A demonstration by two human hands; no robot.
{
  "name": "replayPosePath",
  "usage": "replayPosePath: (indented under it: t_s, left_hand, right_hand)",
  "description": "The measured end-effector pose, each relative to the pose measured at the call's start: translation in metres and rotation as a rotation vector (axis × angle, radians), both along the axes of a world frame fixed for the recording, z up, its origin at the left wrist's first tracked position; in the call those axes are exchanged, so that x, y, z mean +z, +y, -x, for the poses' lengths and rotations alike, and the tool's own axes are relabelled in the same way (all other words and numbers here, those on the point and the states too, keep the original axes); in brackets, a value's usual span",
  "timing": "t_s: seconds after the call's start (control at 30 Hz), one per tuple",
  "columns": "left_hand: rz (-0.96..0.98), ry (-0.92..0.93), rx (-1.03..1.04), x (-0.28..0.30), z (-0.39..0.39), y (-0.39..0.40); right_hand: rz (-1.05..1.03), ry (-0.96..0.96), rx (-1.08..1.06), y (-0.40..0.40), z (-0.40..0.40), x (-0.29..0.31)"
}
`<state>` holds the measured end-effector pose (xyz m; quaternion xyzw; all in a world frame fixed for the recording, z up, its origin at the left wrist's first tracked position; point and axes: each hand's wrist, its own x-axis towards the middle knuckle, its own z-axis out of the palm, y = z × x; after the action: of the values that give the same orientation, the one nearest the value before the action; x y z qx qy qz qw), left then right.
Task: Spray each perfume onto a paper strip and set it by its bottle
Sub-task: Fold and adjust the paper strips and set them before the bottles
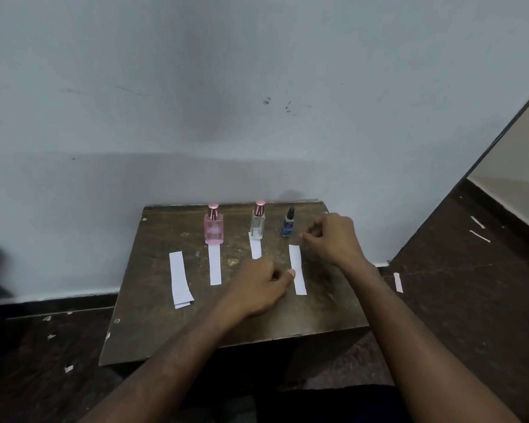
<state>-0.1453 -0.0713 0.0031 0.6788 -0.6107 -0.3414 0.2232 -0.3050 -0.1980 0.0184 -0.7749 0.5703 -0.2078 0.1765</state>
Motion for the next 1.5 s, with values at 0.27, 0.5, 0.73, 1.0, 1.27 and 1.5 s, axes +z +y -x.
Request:
replayPosePath:
  t_s: [0.27, 0.5, 0.73, 1.0, 1.27, 1.5]
  left_hand:
    - [0.257, -0.173, 0.035, 0.006, -0.014, 0.009]
    - [0.399, -0.253, -0.026, 0.001, -0.01, 0.003]
    - [0.447, -0.263, -0.016, 0.004, 0.001, -0.022]
    - [0.392, -0.314, -0.049, -0.004, 0.006, -0.043]
    - [0.31, -0.267, -0.039, -0.001, -0.01, -0.044]
    - [0.301, -0.237, -0.02, -0.001, -0.01, -0.043]
  right_hand:
    - [0.135, -0.102, -0.125, -0.002, 0.009, 0.003]
    - [0.079, 0.105, -0.011, -0.009, 0.003, -0.018]
    - [0.062, -0.276, -0.159, -0.018, 0.002, -0.004]
    - [0.039, -0.582, -0.059, -0.022, -0.007, -0.011]
    - [0.29, -0.584, 0.043, -0.015, -0.015, -0.006]
    - [0.337, -0.498, 0.077, -0.016, -0.022, -0.011]
